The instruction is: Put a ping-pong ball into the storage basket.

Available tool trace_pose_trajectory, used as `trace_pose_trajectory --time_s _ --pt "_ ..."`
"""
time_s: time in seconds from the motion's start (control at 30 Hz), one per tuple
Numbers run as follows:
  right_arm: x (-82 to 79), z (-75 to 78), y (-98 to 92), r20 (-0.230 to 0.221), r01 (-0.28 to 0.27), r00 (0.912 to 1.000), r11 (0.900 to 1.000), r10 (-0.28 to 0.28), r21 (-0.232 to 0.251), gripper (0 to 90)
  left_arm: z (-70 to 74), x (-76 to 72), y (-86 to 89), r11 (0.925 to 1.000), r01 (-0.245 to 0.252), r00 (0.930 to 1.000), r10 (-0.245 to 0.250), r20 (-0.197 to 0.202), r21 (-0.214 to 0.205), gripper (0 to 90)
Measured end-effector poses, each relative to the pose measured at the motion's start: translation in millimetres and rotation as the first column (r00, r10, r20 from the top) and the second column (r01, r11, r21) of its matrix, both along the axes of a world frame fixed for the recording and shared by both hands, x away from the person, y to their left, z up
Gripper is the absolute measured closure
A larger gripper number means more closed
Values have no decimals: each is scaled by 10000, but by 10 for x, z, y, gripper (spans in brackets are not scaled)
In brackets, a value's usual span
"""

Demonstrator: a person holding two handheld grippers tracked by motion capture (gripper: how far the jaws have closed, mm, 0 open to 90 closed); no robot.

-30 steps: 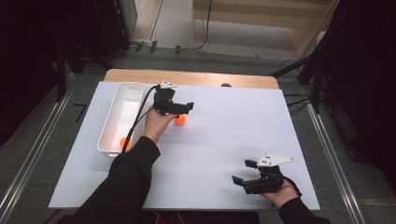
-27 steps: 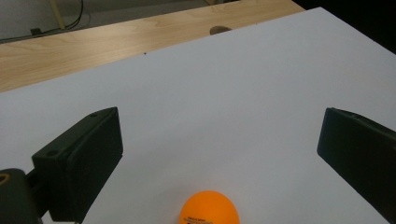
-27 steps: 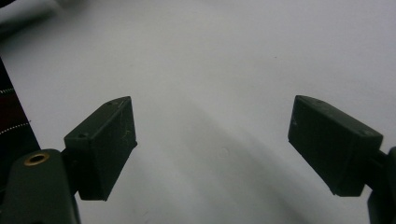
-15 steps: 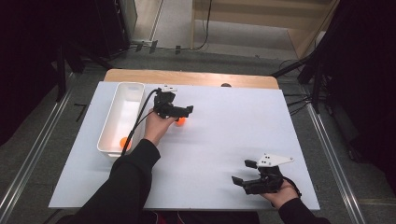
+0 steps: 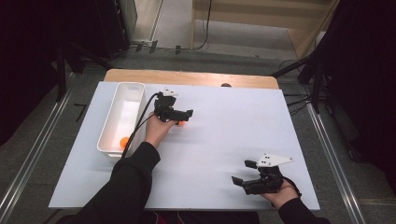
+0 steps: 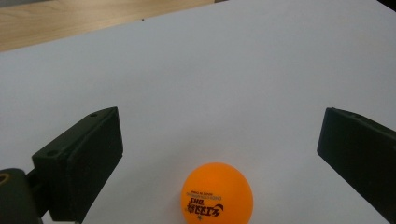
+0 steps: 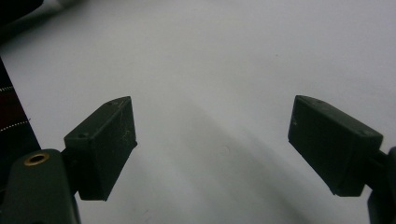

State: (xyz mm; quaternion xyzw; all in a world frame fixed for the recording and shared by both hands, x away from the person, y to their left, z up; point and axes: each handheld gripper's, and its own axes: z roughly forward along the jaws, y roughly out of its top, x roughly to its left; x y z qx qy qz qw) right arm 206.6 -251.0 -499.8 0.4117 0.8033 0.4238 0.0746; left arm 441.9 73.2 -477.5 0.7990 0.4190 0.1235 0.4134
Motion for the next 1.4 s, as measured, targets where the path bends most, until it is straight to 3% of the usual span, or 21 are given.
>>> trace_pose_trajectory --time_s 0.43,0.7,0.8,0.97,1.13,1.27,1.4 --pt "-3 0 5 1 -21 10000 10000 21 -13 137 -113 -38 -21 9995 80 9999 -84 136 321 9" --pt "-3 0 7 -45 -35 10000 10000 35 7 137 -191 -51 -62 9953 88 9999 -100 115 965 8" --pt "-3 -2 6 -41 -40 10000 10000 40 6 137 -230 -62 -61 9949 -22 9999 8 141 1008 8" --pt "-2 -3 8 -36 -36 10000 10000 36 -5 137 -324 -67 -33 9929 -107 9999 116 -70 1182 8" --pt "-2 -6 8 -53 -13 10000 10000 13 6 137 -354 -89 -50 9860 -60 9999 75 -84 1668 8" --pt "3 -10 6 9 -45 10000 10000 45 -37 137 -368 -116 -103 9740 -89 9999 65 110 2263 10" --pt "1 -10 5 4 -74 10000 9999 74 -70 137 -368 -117 -102 9735 -103 9999 81 105 2286 13"
